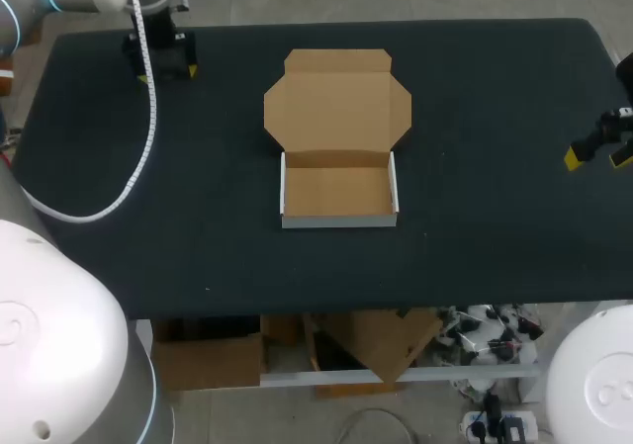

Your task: Assemble the packaging by folding the flat box into shape, placing the metal phone stand inside, and closing the box properly

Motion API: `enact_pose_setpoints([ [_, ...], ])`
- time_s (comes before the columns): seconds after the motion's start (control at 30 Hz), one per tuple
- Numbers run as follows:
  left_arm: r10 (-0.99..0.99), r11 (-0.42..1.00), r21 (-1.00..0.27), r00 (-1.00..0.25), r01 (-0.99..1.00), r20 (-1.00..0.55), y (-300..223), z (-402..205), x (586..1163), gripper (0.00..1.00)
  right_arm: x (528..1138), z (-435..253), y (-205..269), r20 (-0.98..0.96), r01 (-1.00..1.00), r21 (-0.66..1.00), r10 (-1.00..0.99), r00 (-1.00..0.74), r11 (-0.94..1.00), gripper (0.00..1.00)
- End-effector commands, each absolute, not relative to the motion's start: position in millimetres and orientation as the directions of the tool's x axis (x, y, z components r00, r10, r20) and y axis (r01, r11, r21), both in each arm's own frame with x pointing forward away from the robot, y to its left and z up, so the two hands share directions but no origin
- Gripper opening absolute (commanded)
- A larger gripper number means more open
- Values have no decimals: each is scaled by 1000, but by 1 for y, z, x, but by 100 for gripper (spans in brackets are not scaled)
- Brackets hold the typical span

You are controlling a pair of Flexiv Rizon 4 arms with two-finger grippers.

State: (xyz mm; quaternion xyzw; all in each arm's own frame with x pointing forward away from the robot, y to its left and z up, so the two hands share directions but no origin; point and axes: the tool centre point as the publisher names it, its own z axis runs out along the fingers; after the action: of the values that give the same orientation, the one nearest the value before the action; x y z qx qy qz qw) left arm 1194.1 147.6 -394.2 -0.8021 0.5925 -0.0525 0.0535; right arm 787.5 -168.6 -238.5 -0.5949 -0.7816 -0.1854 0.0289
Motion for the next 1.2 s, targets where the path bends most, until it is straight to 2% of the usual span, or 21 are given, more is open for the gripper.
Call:
enact_pose_setpoints([
  [0.03,-954,-298,-140,298,-944,18,148,-395,1199,100,787,-237,-169,265,941,253,920,-290,223,100],
  [0.23,-952,-304,-140,304,-942,21,148,-395,1200,99,787,-237,-169,265,941,253,920,-290,223,100],
  [0.57,-952,-306,-142,307,-941,19,148,-394,1202,89,787,-237,-169,265,941,253,920,-290,223,100],
  [1.2,-948,-316,-137,317,-939,18,151,-398,1204,86,787,-237,-169,265,941,253,920,-290,223,100],
])
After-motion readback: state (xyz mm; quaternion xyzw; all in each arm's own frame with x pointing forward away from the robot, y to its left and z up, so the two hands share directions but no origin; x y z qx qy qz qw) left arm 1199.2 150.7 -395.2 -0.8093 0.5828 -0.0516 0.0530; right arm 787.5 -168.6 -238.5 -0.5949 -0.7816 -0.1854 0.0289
